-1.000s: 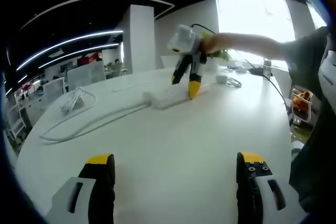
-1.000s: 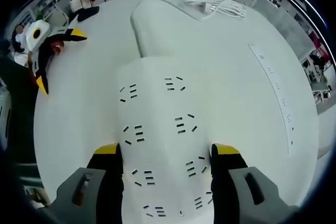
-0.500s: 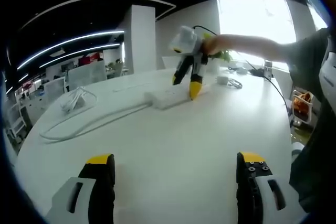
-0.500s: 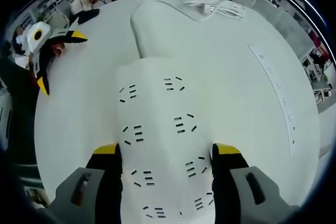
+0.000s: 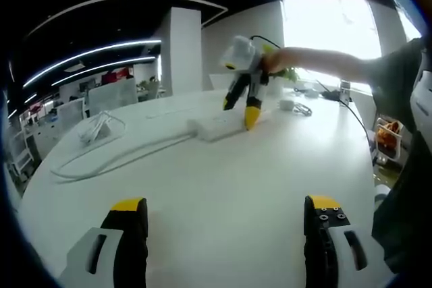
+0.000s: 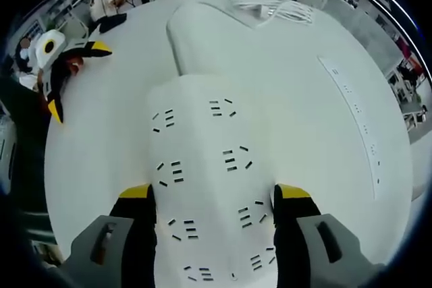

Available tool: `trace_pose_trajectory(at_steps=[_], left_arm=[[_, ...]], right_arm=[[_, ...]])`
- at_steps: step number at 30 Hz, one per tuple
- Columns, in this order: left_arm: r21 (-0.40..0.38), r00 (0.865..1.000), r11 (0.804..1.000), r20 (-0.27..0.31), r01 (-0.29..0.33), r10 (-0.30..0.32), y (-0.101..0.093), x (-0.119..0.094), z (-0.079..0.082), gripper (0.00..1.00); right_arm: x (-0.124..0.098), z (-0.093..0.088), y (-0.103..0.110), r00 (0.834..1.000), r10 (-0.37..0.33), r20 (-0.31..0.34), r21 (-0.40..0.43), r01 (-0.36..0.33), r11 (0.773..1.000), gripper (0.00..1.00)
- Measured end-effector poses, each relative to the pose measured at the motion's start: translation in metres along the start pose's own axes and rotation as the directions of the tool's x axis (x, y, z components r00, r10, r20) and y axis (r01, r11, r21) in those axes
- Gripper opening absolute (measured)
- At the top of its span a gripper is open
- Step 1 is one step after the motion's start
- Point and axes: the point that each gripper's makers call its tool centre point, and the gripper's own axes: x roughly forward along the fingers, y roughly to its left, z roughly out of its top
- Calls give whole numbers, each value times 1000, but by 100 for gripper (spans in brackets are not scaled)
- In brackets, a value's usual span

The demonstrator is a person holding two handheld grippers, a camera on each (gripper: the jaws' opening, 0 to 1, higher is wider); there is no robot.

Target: Straighten the power strip on the desk, plug the charger into it

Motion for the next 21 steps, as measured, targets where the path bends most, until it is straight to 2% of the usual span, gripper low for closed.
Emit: trace_pose_trajectory(at_steps=[21], left_arm=[[-8, 1000, 1000, 9, 1, -1, 0, 0, -1, 99]], right_arm=[[-1, -1, 4, 1000, -10, -6, -29, 9, 1000, 72]])
